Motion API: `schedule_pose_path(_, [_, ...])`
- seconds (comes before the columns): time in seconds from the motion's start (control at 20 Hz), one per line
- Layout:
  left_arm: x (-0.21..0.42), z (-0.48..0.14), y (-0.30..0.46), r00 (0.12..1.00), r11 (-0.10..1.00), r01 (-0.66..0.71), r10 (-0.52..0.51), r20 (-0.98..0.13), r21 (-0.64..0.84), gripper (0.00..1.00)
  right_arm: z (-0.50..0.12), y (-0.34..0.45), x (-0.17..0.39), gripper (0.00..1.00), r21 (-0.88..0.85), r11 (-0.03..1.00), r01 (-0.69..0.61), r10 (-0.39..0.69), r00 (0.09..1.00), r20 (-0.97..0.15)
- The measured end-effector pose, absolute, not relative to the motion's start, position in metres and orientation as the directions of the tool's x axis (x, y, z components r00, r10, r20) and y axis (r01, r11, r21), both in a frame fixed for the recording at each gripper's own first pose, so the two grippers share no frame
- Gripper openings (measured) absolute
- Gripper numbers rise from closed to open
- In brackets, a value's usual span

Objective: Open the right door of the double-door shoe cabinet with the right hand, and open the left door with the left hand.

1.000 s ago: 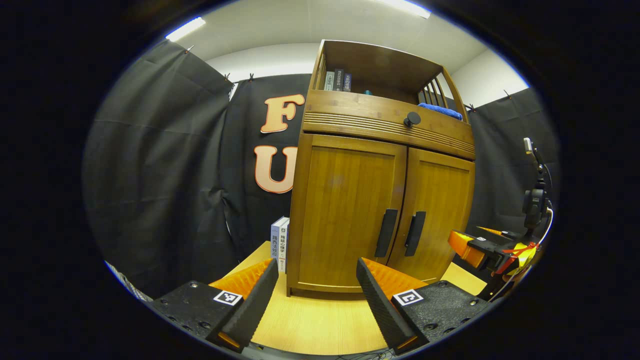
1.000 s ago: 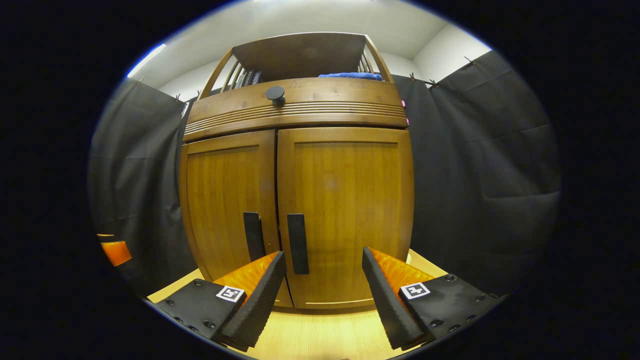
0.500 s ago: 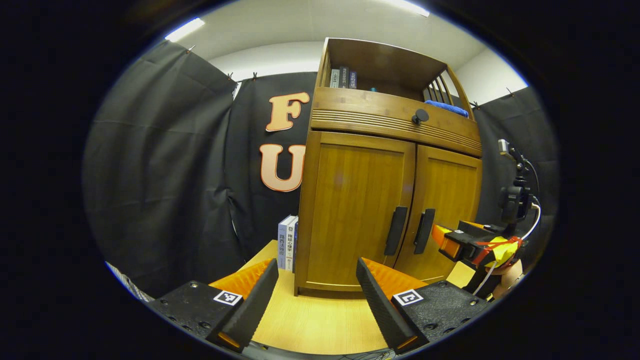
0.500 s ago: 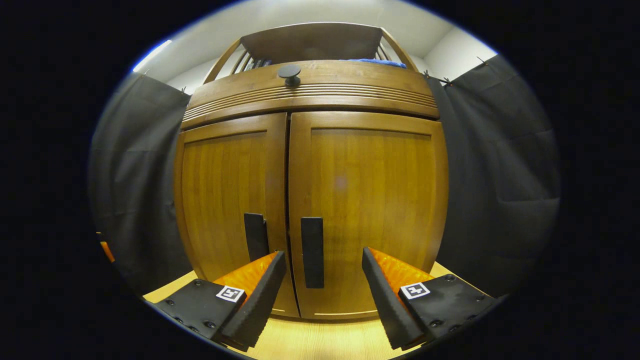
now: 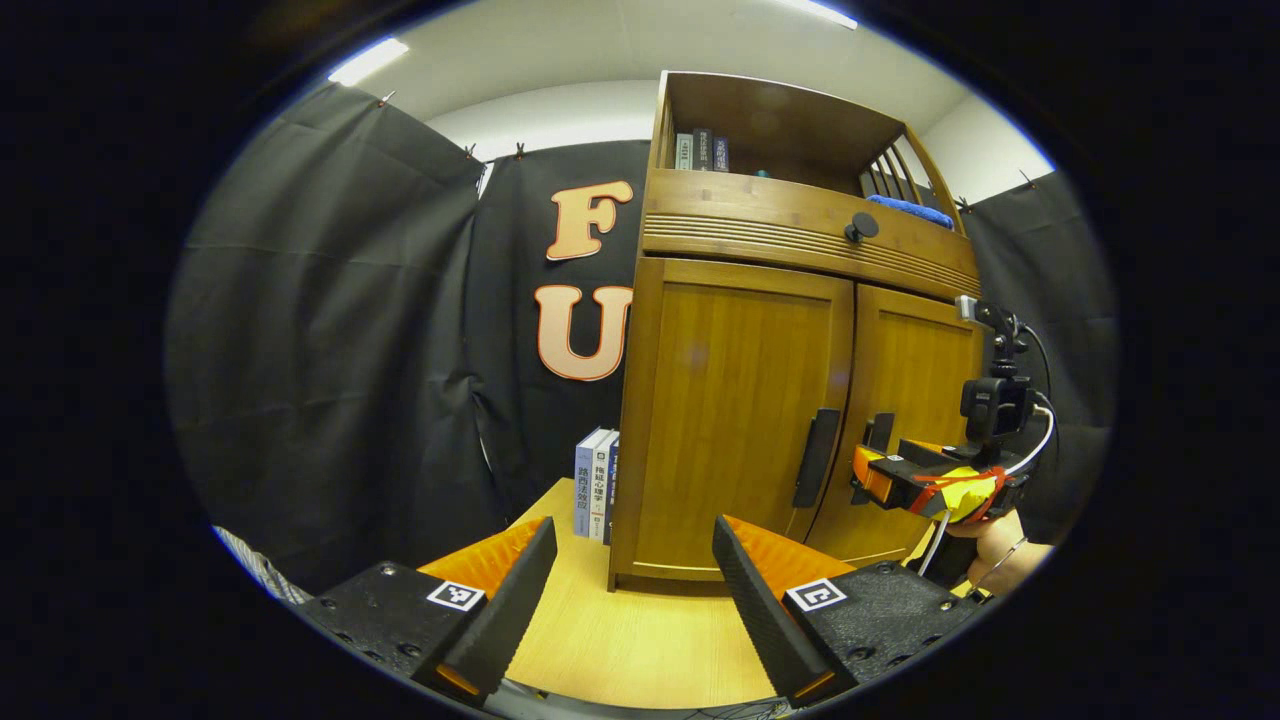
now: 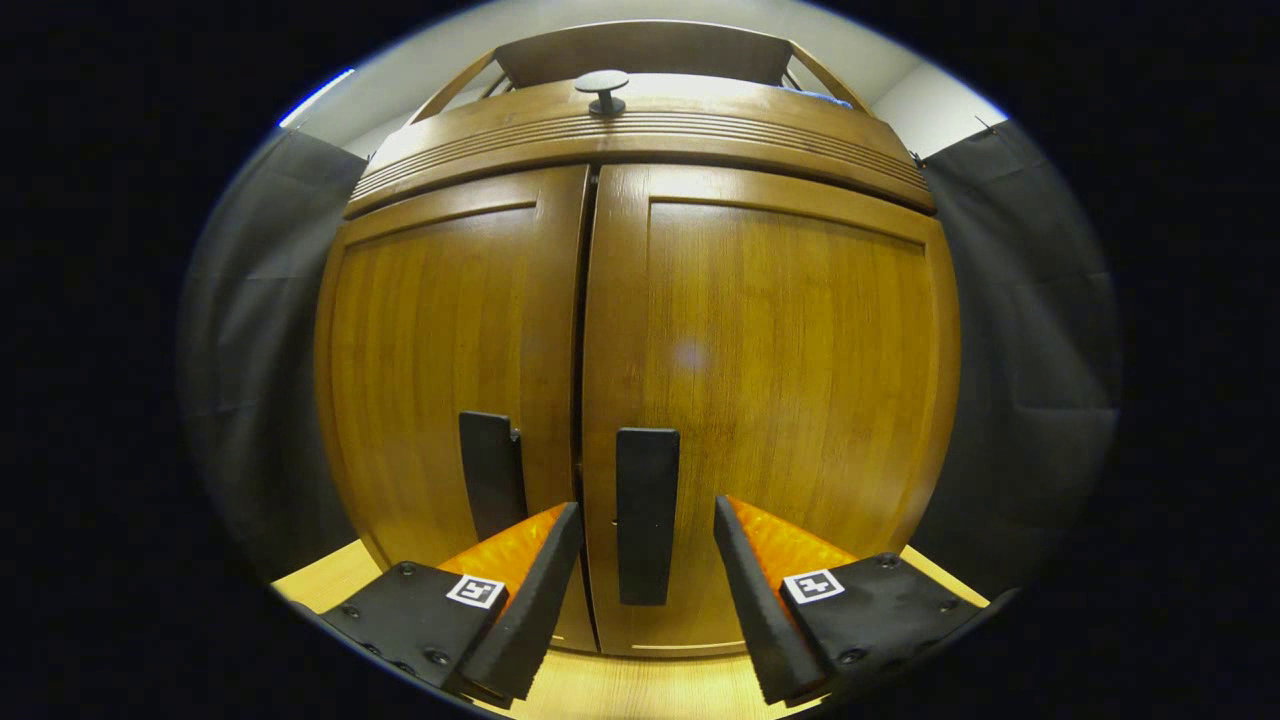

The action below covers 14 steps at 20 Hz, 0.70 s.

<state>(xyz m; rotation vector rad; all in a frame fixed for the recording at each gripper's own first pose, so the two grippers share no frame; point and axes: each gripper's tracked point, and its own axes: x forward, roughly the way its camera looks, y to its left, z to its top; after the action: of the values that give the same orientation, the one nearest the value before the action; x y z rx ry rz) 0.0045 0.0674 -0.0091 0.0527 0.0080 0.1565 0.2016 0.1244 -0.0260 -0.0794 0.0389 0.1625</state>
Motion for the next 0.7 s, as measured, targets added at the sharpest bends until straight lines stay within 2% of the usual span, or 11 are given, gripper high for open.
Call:
schedule_pose_path(0.2, [0.005, -0.010, 0.073, 0.985, 0.984, -0.170, 0.171, -0.009, 0.044, 0.92, -0.032, 0.125, 0.217, 0.81, -0.085, 0.984, -0.154, 0.149, 0.987, -0.064])
schedule_pose_path(0.55, [0.006, -0.015, 0.076, 0.984, 0.984, -0.175, 0.175, -0.014, 0.045, 0.92, -0.040, 0.124, 0.223, 0.53, -0.073, 0.988, -0.134, 0.128, 0.988, -0.081])
schedule_pose_path(0.6, [0.004, -0.015, 0.077, 0.984, 0.983, -0.176, 0.177, -0.013, 0.044, 0.95, -0.040, 0.125, 0.223, 0.49, -0.068, 0.988, -0.139, 0.133, 0.987, -0.085])
schedule_pose_path(0.7, [0.003, -0.015, 0.078, 0.984, 0.983, -0.180, 0.180, -0.011, 0.041, 0.92, -0.042, 0.127, 0.225, 0.43, -0.064, 0.987, -0.145, 0.138, 0.986, -0.095])
